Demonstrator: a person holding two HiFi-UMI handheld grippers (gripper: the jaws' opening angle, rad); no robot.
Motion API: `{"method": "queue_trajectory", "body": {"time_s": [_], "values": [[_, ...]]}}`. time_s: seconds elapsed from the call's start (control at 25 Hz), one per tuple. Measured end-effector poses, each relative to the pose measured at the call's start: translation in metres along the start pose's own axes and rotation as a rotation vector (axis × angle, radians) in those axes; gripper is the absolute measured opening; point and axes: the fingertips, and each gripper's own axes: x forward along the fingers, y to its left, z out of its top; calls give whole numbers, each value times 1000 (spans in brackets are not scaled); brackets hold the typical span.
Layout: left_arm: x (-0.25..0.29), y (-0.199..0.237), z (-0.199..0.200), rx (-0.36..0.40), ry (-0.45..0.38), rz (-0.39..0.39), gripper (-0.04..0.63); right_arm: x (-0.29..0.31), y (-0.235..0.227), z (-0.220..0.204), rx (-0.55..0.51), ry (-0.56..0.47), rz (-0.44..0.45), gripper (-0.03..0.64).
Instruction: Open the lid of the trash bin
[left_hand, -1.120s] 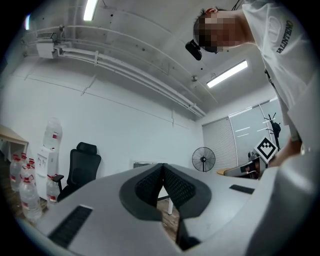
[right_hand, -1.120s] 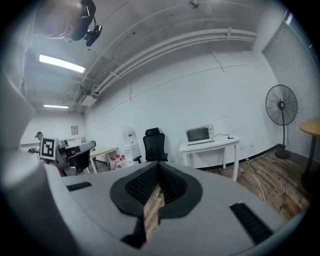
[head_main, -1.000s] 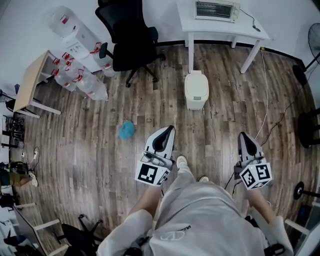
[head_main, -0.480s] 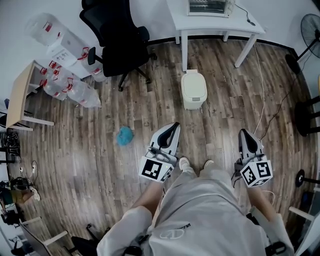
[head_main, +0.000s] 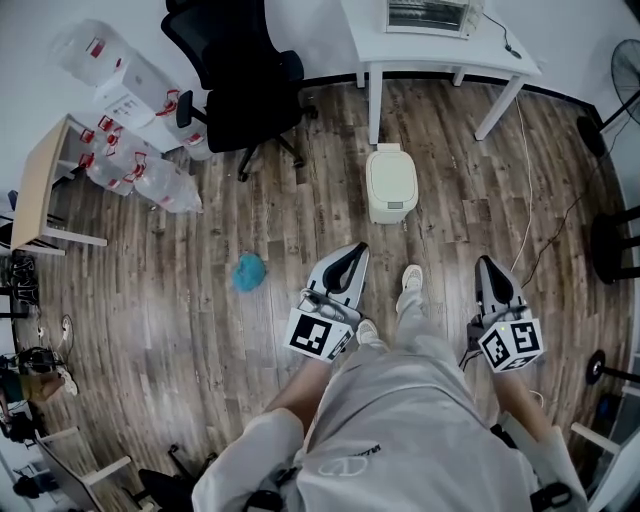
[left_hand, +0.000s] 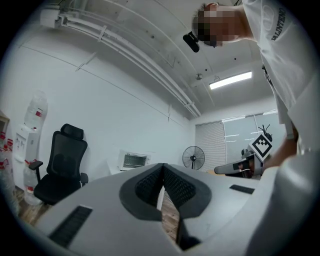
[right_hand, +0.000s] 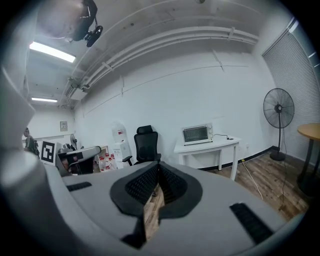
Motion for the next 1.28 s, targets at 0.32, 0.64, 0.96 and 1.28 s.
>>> {"method": "queue_trajectory", "body": {"time_s": [0.32, 0.64, 0.96, 1.28], "values": [[55, 14, -13, 25, 30, 29, -3, 51, -38, 4, 23, 7, 50, 17], [131, 38, -68, 40, 145, 107, -2, 128, -90, -3, 29, 96, 141, 17], [205, 54, -122, 25, 219, 162, -2, 205, -137, -18, 41, 159, 244, 17], [246, 68, -188, -10, 303, 159, -2, 275, -149, -63, 19, 236, 318, 17]]}}
